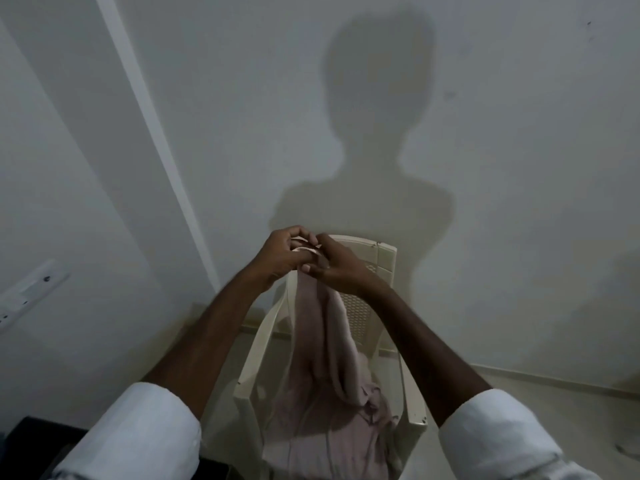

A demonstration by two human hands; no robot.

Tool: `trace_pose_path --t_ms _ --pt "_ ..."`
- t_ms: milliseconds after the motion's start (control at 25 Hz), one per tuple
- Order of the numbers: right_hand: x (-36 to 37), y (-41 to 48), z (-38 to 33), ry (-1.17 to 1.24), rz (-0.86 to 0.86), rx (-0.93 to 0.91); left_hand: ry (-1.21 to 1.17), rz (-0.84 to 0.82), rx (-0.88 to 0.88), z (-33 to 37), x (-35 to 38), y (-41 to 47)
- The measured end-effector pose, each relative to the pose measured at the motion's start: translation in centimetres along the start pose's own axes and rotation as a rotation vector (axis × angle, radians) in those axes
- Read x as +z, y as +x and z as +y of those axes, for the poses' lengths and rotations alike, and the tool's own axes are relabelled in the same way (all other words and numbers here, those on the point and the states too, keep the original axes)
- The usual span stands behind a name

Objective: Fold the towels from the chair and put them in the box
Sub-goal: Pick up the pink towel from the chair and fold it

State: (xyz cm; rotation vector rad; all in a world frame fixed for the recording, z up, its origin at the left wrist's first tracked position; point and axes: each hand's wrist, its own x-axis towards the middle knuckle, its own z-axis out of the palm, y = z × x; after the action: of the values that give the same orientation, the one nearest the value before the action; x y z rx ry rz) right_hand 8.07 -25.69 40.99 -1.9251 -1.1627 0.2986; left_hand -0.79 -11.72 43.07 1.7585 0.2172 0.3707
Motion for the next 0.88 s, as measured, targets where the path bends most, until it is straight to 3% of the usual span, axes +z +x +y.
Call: trace_pose_path --t_ms 160,320,680,880 --pt "-0.7 1.0 1.7 0.058 0.125 -0.097 -0.033 0.023 -0.002 -0.1 0.0 1.5" --pt "-2.3 2.5 1.9 0.313 0.319 -0.009 0.045 -0.150 -0.084 -2.1 1.3 2.2" --pt "-7.9 4.2 3.0 0.519 0.507 0.011 -0.002 -0.137 -0.179 -4.8 6.2 3.5" --pt "-12.1 5.1 3.3 0.681 0.616 0.008 0.273 -0.065 -0.171 -10.5 6.2 2.2"
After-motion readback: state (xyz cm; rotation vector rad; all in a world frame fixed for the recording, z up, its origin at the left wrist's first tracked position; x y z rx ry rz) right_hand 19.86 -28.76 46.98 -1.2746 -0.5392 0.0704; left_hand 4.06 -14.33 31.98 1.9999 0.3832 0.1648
